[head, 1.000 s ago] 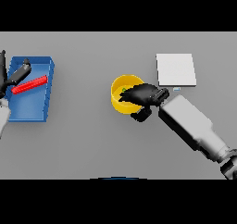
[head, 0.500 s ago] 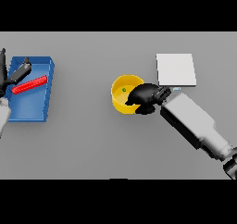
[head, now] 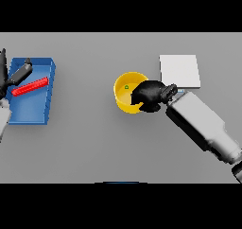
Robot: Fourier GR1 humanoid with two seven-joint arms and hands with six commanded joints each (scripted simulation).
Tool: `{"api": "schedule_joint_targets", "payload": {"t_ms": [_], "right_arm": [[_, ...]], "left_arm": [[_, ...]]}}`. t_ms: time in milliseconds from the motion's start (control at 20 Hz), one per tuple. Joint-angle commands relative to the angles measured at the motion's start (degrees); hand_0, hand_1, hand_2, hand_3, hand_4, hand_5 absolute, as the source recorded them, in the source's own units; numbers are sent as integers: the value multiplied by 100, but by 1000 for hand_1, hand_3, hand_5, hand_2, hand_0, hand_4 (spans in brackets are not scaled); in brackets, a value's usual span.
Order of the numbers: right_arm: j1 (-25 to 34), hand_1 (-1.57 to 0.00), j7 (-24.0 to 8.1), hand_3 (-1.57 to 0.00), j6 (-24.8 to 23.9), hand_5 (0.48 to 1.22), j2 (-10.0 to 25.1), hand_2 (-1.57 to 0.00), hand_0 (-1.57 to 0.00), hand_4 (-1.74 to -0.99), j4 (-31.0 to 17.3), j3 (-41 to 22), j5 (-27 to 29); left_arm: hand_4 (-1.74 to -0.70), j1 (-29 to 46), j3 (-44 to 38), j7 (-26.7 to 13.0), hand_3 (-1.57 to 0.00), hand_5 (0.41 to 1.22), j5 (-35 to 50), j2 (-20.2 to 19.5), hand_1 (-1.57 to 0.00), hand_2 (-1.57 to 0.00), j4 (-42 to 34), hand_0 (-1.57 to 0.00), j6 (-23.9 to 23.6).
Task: Pick up the red beaker and tilt it to pour out 1 green nut into yellow bowl. Pick up the yellow bowl and place it on the metallic measuring scale.
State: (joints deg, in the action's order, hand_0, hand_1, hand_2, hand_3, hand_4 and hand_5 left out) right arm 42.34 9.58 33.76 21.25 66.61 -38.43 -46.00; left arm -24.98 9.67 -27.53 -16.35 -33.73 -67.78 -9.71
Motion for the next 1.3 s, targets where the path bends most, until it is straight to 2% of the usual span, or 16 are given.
{"api": "schedule_joint_targets", "payload": {"t_ms": [0, 150, 250, 350, 450, 500, 550, 900, 950, 1100, 1150, 1200, 1250], "right_arm": [[31, -1554, -31, -1286, 114, 1217, 77, -1386, -1555, -1735, 109, 72, 47], [64, -1563, -253, -1242, 287, 1219, 225, -1419, -1563, -1738, 415, 248, 116], [37, -1566, -331, -1268, 262, 1220, 346, -1422, -1566, -1739, 603, 357, 114], [21, -1568, -388, -1266, 211, 1220, 380, -1436, -1568, -1740, 685, 466, 135], [17, -1569, -406, -1376, 142, 1220, 380, -1439, -1569, -1740, 642, 578, 179], [38, -1569, -442, -1347, 235, 1220, 472, -1465, -1569, -1740, 699, 697, 252], [95, -1570, -595, -1309, 247, 1220, 469, -1472, -1570, -1740, 638, 760, 239], [269, -1571, -356, -1198, -409, 1221, 900, -1540, -1571, -1741, -84, 1235, 95], [315, -1571, -239, -1192, -499, 1221, 953, -1527, -1571, -1741, -255, 1314, 92], [398, -1571, -259, -1171, -751, 1221, 931, -1508, -1571, -1741, -809, 1473, 43], [407, -1571, -155, -1176, -881, 1221, 977, -1506, -1571, -1741, -997, 1506, -4], [425, -1571, -199, -1200, -949, 1221, 968, -1495, -1571, -1741, -1112, 1513, -45], [406, -1571, -97, -1230, -1085, 1221, 951, -1478, -1571, -1741, -1298, 1525, -76]], "left_arm": [[-733, 41, 2, 48, 1, 692, 12, -8, 1, 1, -22, 1, 12], [-734, -34, 5, -70, 1, 697, 2, -10, 1, 1, -20, 1, 32], [-739, 30, 2, 5, 1, 693, -1, -6, 1, 1, -47, 1, -5], [-736, -14, -22, 1, 1, 697, 12, -33, 1, 1, -34, 1, 13], [-746, 37, -54, 53, 1, 697, 49, -65, 1, 1, -67, 1, 25], [-743, 29, -46, 16, 1, 700, 44, -78, 1, 1, -46, 1, 57], [-741, -34, -42, -15, 1, 702, 27, -66, 1, 1, 21, 1, 55], [-741, -19, -36, -143, 1, 706, 15, -56, 1, 1, -93, 1, 49], [-738, 0, -43, -144, 1, 703, 26, -67, 1, 1, -138, 1, 55], [-731, 15, -47, -149, 1, 696, 15, -88, 1, 1, -149, 1, 59], [-728, 89, -41, -129, 1, 691, 31, -97, 1, 1, -221, 1, 76], [-726, 54, -36, -150, 1, 688, 29, -99, 1, 1, -207, 1, 100], [-725, 41, -43, -151, 1, 685, 33, -92, 1, 1, -196, 1, 95]]}}
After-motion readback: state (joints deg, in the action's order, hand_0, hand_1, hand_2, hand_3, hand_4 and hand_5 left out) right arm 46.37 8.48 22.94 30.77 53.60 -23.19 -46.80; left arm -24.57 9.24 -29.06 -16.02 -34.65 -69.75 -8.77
